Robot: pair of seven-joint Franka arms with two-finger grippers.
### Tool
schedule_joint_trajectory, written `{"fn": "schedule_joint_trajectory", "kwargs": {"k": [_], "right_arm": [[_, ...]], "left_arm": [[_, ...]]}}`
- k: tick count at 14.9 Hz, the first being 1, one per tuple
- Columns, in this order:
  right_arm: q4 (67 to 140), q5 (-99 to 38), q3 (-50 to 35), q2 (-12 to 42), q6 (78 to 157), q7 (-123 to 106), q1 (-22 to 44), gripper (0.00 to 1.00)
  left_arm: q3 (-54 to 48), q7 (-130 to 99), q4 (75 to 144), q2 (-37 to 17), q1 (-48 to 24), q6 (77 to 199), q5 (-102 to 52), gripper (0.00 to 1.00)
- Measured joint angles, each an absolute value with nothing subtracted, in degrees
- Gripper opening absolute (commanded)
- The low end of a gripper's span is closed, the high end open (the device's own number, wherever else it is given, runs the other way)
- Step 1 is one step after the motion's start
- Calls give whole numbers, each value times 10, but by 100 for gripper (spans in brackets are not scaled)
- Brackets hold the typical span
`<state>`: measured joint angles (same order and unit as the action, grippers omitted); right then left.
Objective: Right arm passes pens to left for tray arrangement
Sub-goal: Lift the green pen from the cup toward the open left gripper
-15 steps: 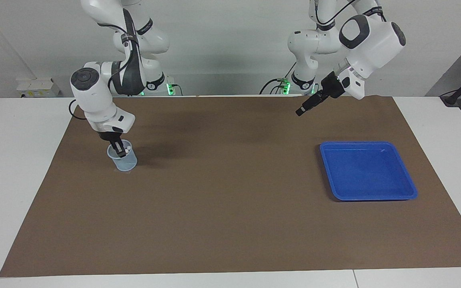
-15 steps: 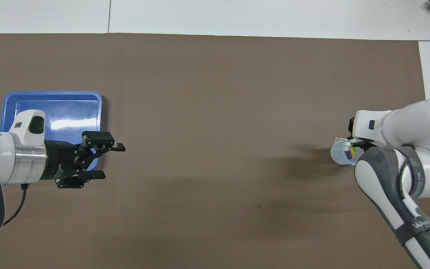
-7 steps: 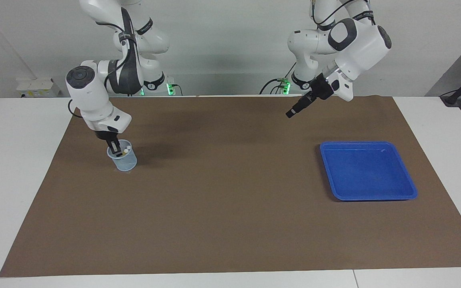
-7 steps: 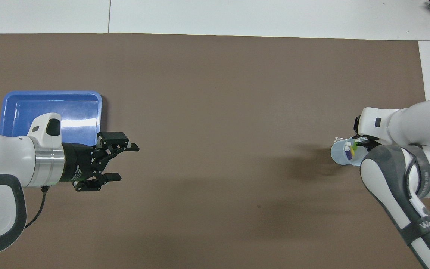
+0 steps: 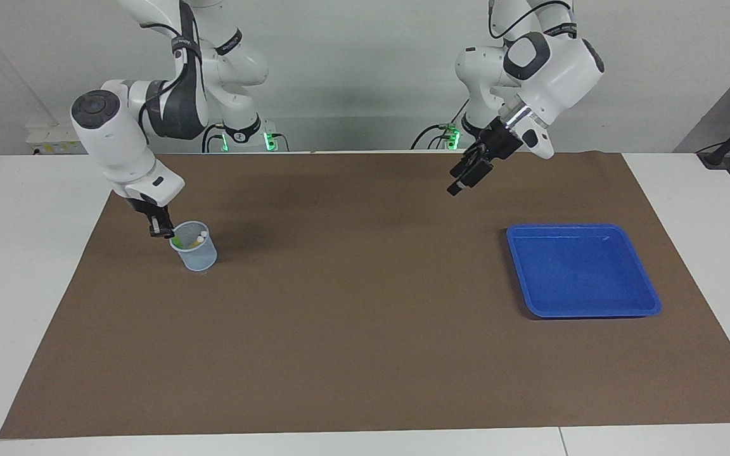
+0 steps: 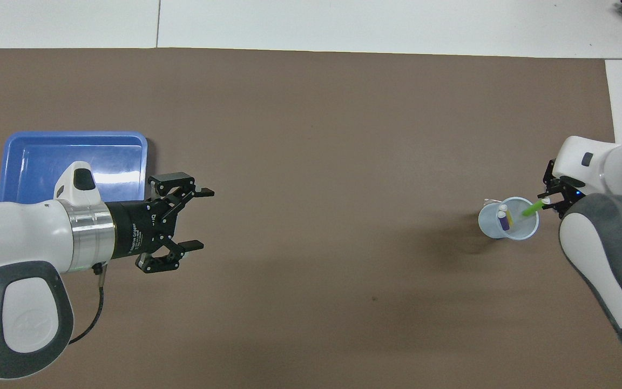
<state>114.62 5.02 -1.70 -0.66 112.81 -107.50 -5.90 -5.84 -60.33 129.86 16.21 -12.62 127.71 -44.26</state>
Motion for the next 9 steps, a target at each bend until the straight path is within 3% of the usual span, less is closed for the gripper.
{"fn": "schedule_joint_trajectory", "kwargs": {"k": [5, 9], "right_arm": [[1034, 44, -18, -23, 988, -928, -59, 0], [982, -26, -22, -78, 908, -749, -57, 0]], "left_arm": [[-54, -629, 1300, 162, -129, 1289, -450, 100], [-51, -642, 1298, 162, -128, 1301, -452, 100]]}}
